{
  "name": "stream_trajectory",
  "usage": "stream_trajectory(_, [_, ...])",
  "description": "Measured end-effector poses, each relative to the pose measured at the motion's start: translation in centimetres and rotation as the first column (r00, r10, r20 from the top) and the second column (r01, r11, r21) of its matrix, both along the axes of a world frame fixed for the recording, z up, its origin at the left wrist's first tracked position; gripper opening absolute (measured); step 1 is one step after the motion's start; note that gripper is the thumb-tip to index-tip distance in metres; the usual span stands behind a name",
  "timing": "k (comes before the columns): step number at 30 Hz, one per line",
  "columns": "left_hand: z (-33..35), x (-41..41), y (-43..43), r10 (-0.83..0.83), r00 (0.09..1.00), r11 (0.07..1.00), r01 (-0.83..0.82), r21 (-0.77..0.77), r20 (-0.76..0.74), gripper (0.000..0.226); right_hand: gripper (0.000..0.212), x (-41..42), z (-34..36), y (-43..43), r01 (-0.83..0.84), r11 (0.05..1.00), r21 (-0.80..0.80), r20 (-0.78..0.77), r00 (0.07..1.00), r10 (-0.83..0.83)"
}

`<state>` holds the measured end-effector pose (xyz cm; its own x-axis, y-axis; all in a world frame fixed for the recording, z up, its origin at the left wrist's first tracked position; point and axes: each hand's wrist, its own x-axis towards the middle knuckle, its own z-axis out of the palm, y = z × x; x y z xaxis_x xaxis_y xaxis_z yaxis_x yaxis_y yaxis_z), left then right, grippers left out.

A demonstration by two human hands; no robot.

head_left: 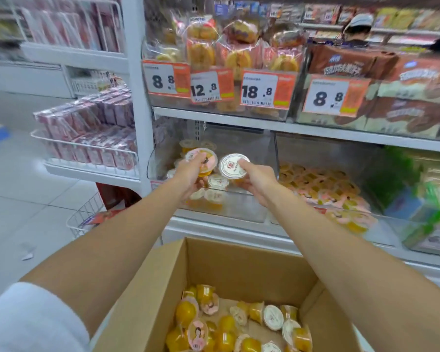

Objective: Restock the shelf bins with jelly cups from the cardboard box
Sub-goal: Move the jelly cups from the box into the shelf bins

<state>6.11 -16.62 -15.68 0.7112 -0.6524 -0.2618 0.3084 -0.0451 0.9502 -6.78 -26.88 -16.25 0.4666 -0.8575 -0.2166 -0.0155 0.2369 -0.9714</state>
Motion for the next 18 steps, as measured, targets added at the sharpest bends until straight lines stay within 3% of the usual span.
stream_trajectory(3, [-0.4, 3.7, -1.8, 0.053, 0.996, 0.999, -0.053, 0.002, 0.067, 0.021, 0.049, 4.5, -0.5, -3.9, 0.148, 0.986, -0.08, -0.15, 0.976, -0.159])
stream_trajectory(6, [-2.1, 7.0, -4.3, 0.074, 0.986, 0.997, -0.077, 0.018, 0.148, 0.014, 0.053, 8.5, -0.8, -7.7, 0.177, 0.972, -0.153, -0.216, 0.954, -0.208])
stream_trajectory(10, [-4.5, 9.7, -7.3, 0.096, 0.97, 0.989, -0.118, 0.088, 0.222, 0.027, 0.069, 12.2, -2.4, -11.7, 0.185, 0.958, -0.217, -0.345, 0.904, -0.253])
stream_trajectory(14, [-5.8, 10.8, -8.8, 0.051, 0.964, 0.983, -0.094, 0.156, 0.26, 0.037, 0.055, 14.1, -4.1, -13.0, 0.131, 0.957, -0.259, -0.369, 0.902, -0.223])
stream_trajectory(18, [-5.9, 10.8, -9.2, 0.038, 0.981, 0.987, -0.066, 0.149, 0.188, 0.036, 0.047, 14.1, -4.9, -12.4, 0.117, 0.968, -0.22, -0.335, 0.923, -0.188])
